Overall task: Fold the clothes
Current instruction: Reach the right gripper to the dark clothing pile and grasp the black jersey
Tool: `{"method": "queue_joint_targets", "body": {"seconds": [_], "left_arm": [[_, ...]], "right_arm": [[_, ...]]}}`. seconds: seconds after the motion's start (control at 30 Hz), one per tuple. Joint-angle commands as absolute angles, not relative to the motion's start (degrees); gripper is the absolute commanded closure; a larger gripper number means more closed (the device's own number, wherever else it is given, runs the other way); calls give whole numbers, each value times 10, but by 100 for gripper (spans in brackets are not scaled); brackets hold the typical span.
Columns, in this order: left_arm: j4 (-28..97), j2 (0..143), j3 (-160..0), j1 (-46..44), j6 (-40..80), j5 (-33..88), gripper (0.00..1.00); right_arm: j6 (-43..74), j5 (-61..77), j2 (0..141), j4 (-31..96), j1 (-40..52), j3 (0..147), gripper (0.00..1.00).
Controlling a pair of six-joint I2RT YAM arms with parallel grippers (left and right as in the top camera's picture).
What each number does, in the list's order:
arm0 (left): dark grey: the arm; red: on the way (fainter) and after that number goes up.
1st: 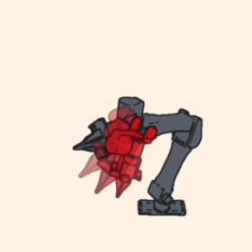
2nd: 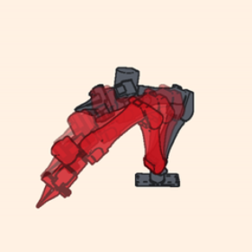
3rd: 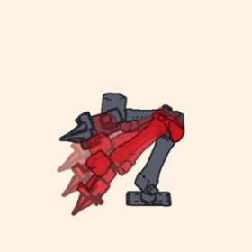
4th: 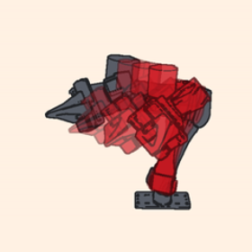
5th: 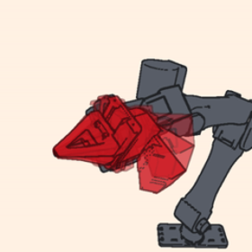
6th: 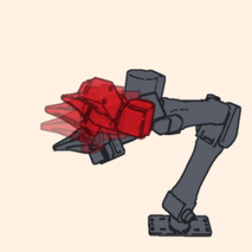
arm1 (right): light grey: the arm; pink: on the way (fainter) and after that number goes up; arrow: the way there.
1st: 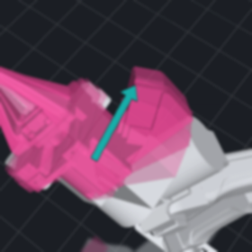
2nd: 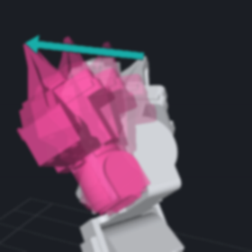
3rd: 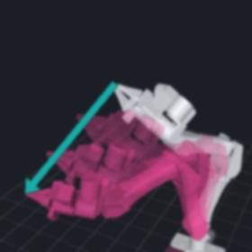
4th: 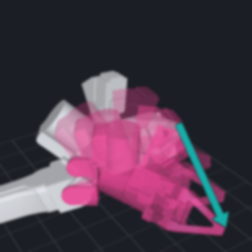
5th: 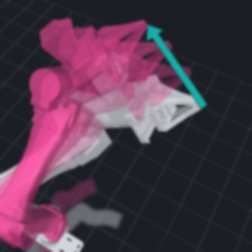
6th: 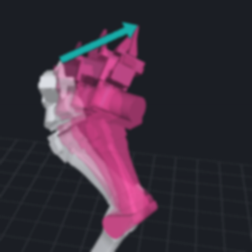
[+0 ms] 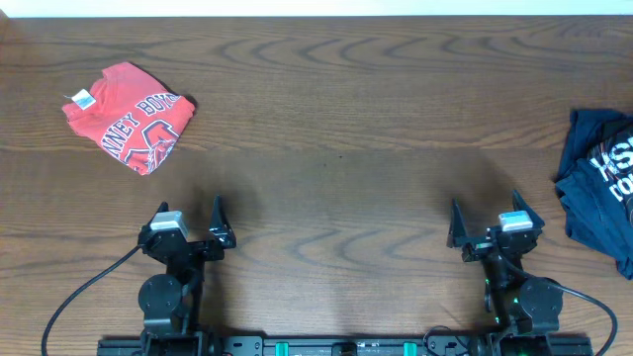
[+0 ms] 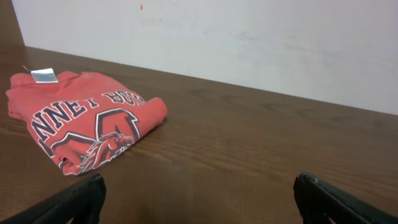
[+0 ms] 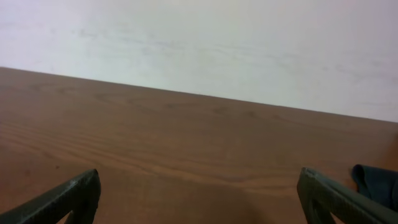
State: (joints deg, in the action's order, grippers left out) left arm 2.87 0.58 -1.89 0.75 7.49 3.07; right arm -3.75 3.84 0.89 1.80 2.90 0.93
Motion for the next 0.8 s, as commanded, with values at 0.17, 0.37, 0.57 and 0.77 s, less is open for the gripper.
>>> {"method": "queue_joint_targets", "body": {"seconds": [0.17, 0.37, 0.57, 0.77], "left_arm": [[39, 59, -96, 11, 80, 39, 2], [83, 196, -201, 11, 80, 39, 2], [203, 351, -328, 11, 79, 39, 2], [320, 473, -416, 11, 79, 39, 2]], "right_arm": [[-22, -19, 103, 61, 26, 132, 1], [-22, -21, 261, 97, 26, 236, 1], [-22, -20, 458, 177, 26, 358, 1], [-25, 32, 618, 206, 26, 444, 1]]}}
